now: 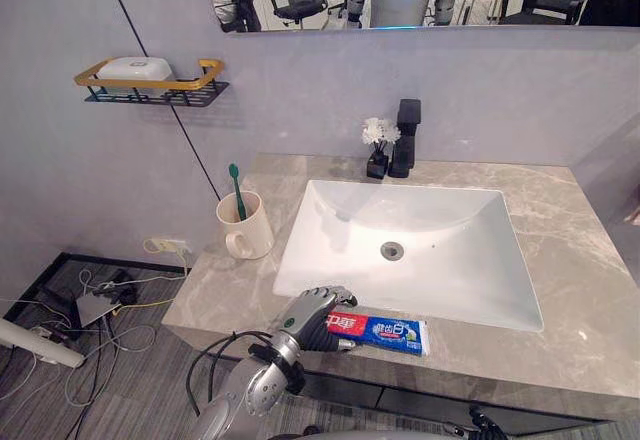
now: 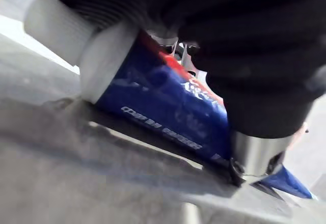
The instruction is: Organize washtable
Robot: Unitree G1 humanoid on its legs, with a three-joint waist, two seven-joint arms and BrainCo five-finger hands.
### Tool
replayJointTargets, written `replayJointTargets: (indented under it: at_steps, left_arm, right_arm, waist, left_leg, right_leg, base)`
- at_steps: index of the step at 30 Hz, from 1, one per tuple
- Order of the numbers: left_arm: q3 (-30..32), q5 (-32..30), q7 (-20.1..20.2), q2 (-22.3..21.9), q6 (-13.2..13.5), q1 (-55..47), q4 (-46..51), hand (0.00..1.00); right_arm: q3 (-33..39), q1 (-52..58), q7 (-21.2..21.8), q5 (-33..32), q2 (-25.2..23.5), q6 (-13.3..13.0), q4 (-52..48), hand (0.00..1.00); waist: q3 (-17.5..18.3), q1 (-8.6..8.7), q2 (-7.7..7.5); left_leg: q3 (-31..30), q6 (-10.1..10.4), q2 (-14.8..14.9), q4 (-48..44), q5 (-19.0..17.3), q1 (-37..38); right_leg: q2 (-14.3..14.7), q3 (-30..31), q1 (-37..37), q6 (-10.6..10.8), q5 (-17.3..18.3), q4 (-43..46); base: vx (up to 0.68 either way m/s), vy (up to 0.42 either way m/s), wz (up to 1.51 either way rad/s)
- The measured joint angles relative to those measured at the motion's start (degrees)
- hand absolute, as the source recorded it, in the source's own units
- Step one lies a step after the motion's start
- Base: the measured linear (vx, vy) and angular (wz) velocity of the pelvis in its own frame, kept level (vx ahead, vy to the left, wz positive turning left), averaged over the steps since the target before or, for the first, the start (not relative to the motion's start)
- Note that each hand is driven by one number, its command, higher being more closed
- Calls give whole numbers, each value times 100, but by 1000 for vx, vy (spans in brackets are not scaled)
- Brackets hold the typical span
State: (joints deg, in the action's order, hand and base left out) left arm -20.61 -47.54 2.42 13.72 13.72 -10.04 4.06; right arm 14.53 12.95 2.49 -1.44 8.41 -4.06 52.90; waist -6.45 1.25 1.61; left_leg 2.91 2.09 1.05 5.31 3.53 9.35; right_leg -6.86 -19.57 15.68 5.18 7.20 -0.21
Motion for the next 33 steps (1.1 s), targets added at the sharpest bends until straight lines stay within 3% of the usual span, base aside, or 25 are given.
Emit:
replayJointTargets:
  at_steps: [6, 18, 29, 33]
  left_arm:
    - [93, 34, -18, -3, 3, 19, 47, 100]
    - [126, 151, -163, 48, -42, -16, 61, 100]
    - [357, 431, -458, -144, -227, -12, 120, 100]
    - [532, 484, -517, -241, -333, -12, 368, 100]
  right_arm:
    - [2, -12, -3, -10, -1, 4, -39, 0]
    - [47, 96, -112, -177, -36, -8, -241, 0]
    - [762, 520, -261, -646, -193, -64, -553, 0]
    - [1201, 699, -278, -764, -261, -54, -1261, 0]
  waist:
    - [7, 97, 4]
    - [17, 102, 20]
    - [33, 228, -7]
    - [58, 282, -13]
  left_leg:
    - [107, 27, 14, 0, -70, 40]
    - [402, 54, 104, -1, -170, 109]
    - [696, 70, 141, -38, -253, 115]
    - [875, 62, 166, -162, -364, 22]
  right_leg:
    - [39, 97, 0, 0, -1, -22]
    - [63, 399, -79, -33, -23, -40]
    - [73, 678, -197, -11, -90, -68]
    - [75, 862, -341, -5, -120, -49]
  base:
    - [16, -14, -10]
    - [-16, -4, -13]
    - [-12, 2, -15]
    - [-24, 10, -21]
